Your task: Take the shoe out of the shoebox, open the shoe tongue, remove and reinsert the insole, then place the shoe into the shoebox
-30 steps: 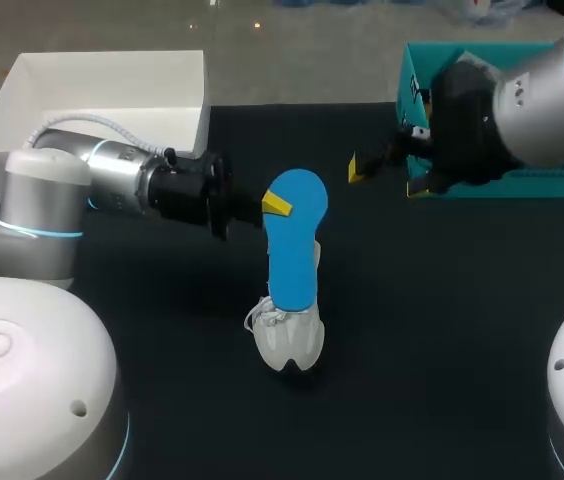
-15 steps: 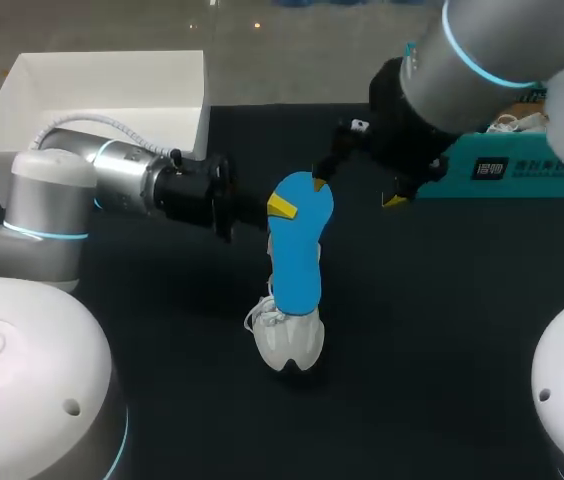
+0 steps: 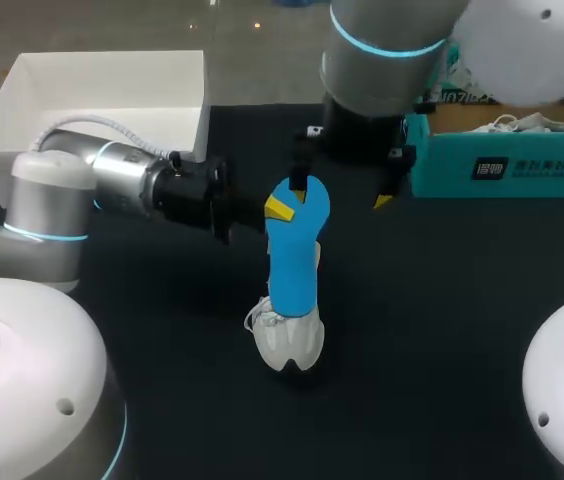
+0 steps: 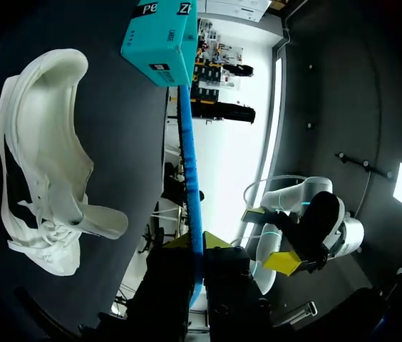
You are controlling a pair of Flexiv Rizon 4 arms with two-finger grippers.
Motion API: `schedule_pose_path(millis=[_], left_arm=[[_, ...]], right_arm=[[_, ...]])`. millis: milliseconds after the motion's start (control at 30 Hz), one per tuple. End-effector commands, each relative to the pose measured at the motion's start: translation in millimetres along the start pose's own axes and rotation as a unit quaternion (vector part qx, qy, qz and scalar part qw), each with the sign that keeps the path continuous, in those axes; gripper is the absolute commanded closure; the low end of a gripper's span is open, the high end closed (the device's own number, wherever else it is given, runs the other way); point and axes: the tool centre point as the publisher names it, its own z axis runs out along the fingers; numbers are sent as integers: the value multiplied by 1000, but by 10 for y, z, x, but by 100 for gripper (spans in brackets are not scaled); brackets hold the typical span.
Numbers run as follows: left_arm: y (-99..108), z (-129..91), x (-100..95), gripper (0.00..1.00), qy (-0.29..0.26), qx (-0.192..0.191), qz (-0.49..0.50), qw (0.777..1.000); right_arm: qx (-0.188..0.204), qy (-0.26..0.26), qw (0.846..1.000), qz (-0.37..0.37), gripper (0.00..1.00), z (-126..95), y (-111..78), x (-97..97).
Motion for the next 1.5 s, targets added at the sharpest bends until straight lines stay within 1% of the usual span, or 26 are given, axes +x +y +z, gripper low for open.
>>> schedule_pose_path(millis=[33,300,467,600,900,1033,1133,1300,1400,1433,1500], left_arm=[[-32,14,-16,100,1,-4,1,1000],[-53,2,-72,100,0,3,16,1000],[-63,1,-97,100,9,12,26,1000],[-62,4,-99,100,12,28,39,999],[-67,28,-92,100,15,28,43,999],[-67,30,-90,100,14,27,43,999],[-71,29,-90,100,13,27,42,999],[-79,32,-87,100,14,25,44,999],[-84,36,-93,100,15,25,43,999],[-84,36,-95,100,16,25,43,999],[-82,34,-102,100,17,25,42,999]], right_arm=[[0,-22,1000,9,0,64,-19,96],[11,0,1000,23,0,109,-83,237],[21,5,1000,16,0,166,-116,352],[29,10,999,9,0,192,-117,421],[36,14,999,6,0,227,-88,473],[30,-4,1000,-2,0,229,-53,457],[15,-28,999,-12,0,234,-29,433],[14,-28,999,-15,0,240,-14,417],[3,-36,999,-29,0,246,-2,452],[0,-45,998,-36,0,244,-3,469],[0,-45,998,-39,0,253,-7,492]])
